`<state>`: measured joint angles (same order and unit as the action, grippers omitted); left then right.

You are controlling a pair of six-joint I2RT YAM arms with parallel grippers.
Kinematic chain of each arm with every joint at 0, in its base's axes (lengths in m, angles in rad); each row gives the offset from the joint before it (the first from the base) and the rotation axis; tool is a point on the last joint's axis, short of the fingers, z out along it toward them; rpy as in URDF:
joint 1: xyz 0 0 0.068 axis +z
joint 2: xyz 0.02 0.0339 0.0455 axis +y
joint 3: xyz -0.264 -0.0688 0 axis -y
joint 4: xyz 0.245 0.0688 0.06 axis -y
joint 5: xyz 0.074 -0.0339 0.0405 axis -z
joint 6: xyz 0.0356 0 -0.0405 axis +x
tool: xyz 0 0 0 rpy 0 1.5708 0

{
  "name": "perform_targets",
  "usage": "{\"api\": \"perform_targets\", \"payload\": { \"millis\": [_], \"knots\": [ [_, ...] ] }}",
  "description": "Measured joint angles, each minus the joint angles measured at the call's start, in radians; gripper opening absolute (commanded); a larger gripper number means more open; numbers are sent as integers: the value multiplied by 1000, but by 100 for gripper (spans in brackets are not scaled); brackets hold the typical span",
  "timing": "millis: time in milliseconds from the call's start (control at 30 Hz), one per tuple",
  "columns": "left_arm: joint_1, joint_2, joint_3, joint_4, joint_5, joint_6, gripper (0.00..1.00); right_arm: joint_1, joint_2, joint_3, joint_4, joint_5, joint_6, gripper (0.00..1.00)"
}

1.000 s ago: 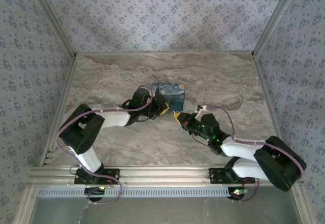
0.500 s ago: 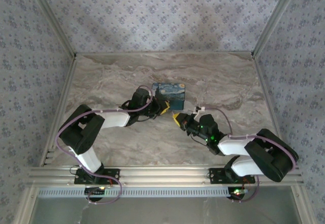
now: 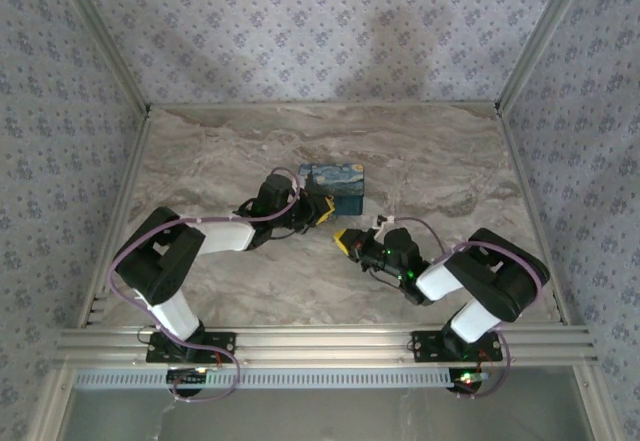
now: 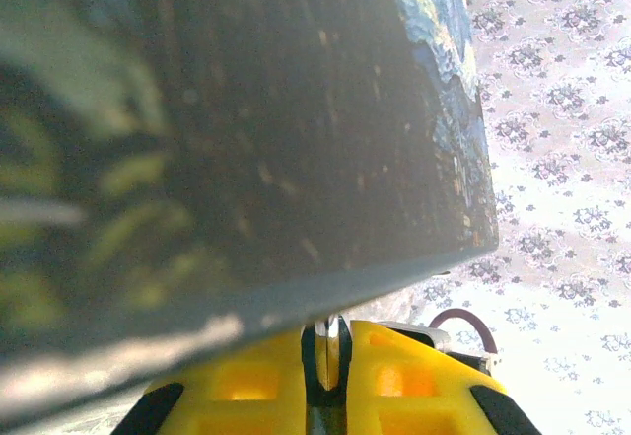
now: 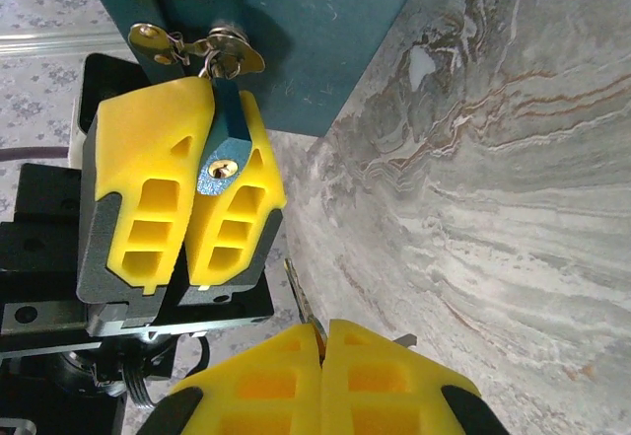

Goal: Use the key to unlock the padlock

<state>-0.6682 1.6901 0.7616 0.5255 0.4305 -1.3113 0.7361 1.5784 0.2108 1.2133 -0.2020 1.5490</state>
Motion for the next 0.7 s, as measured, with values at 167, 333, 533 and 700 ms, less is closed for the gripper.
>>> {"api": "perform_targets", "payload": {
  "millis": [167, 333, 533, 700],
  "knots": [
    [0, 0, -10, 6, 1, 0, 8, 1, 6, 2, 47, 2, 8, 0],
    [-2, -2, -19, 8, 3, 0, 8, 2, 6, 2, 60, 4, 8, 0],
    [-2, -2, -19, 10, 3, 0, 8, 2, 6, 4, 63, 5, 12, 0],
    [-2, -2, -19, 11, 3, -3, 8, 2, 8, 9, 63, 8, 16, 0]
  ]
}}
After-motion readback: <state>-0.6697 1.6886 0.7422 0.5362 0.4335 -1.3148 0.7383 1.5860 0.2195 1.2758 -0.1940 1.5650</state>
